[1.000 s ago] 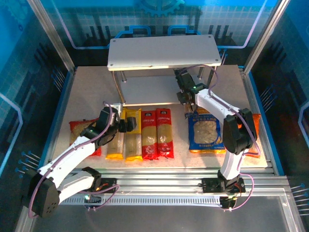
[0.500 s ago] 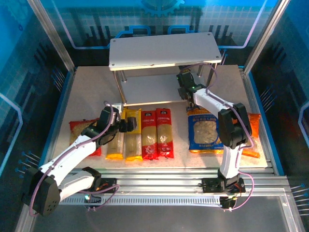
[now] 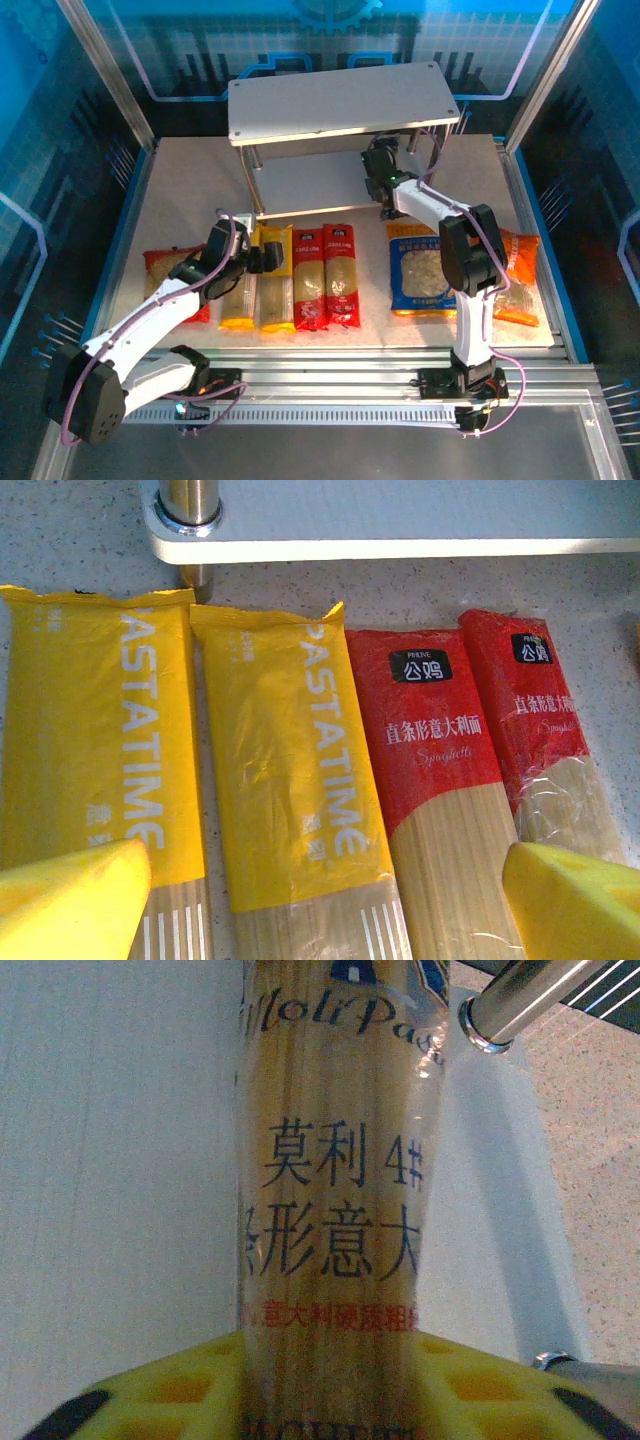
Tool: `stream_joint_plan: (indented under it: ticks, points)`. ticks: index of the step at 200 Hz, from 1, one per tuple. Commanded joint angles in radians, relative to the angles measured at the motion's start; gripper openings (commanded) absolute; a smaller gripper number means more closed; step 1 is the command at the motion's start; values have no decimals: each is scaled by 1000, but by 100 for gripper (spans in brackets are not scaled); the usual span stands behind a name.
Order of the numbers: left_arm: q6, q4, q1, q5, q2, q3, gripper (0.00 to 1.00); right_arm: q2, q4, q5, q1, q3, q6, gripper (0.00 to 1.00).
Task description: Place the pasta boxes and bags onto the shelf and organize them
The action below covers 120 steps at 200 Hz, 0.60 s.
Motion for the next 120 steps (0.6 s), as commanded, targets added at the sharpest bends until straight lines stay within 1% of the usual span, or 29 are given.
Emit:
stream_joint_plan:
  ticks: [1,23,35,61,75,99,120]
  points:
    - [1,-24,-8,-11,1,31,92,12,44,-1,-15,28,21,47]
    - [-1,-24,-8,-12,0,32,92,11,39,-5,-21,24,31,52]
    - [-1,-25,-8,-10,-1,32,92,8,35,-6,-23,23,33,57]
    - [-2,-27,-8,-9,-5,34,92,-7,23,-4,-32,20,40,77]
    - [-2,-29,-8,-10,-9,32,92,-28,17,-4,-35,8,42,84]
    - [0,-31,-8,-14,-15,29,92,-102,29,-23,-36,-46,49,90]
    - [4,-32,-8,-20,-17,27,92,-196,32,-53,-32,-110,59,91]
